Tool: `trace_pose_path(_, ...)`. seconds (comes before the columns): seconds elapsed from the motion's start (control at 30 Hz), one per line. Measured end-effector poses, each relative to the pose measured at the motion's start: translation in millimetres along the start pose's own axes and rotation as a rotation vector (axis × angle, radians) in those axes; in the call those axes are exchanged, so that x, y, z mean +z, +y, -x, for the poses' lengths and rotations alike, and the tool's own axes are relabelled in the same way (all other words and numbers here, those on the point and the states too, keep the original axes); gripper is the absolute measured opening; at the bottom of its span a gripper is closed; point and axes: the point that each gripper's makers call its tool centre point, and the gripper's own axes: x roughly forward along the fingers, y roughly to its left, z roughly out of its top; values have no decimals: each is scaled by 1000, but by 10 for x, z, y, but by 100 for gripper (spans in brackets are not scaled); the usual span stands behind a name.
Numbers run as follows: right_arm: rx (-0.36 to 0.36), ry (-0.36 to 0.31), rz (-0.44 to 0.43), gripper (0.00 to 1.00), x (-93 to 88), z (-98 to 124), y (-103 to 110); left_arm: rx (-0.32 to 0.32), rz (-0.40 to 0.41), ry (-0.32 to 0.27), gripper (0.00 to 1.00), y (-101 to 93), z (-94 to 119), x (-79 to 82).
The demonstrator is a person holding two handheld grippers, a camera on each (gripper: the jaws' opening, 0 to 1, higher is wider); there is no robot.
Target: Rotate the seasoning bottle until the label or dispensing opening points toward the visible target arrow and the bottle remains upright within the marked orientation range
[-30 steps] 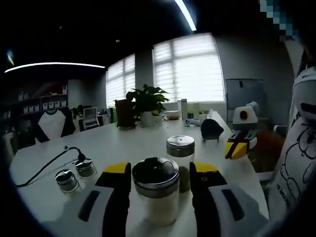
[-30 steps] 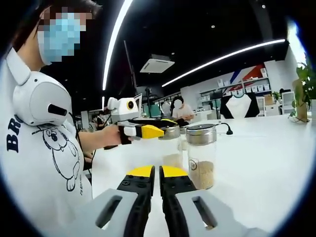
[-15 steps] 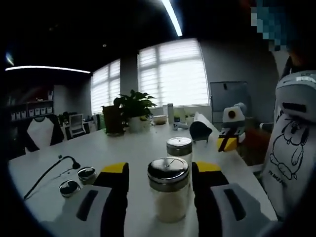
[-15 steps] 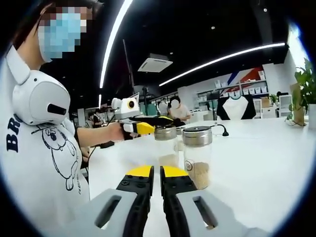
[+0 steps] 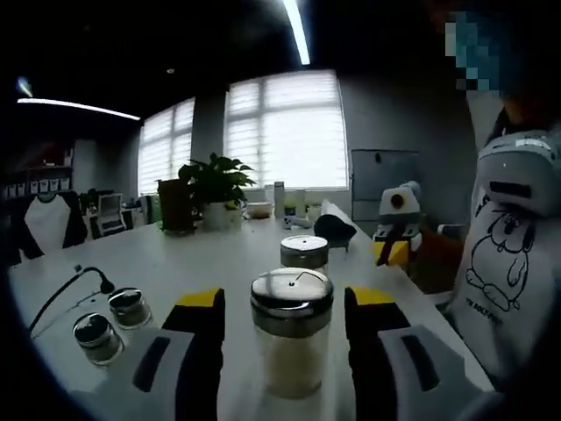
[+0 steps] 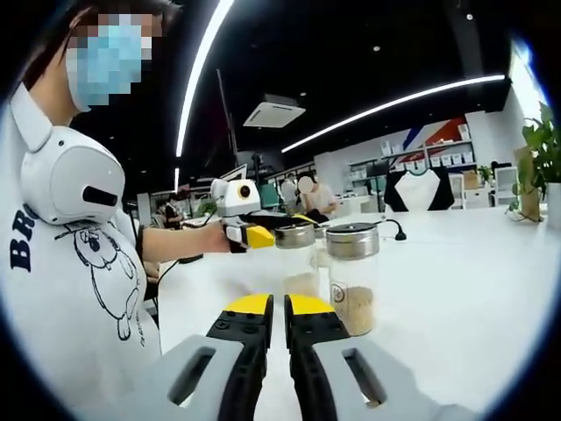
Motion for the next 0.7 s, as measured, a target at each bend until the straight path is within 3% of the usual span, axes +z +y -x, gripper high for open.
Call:
trace_pose_path(0.2,-2,9,-1,3,-26,2,-18,-16,28,-23,51,-13,-20,34)
trace_pose_path(0.4,2,13,0,2,-30,-4,-41,-37,-36,9,42,-106,-71,26)
trace_pose_path(0.7,-7,10,-10,2,-56,-3,-68,-10,-13,19,40,-87,-77,23)
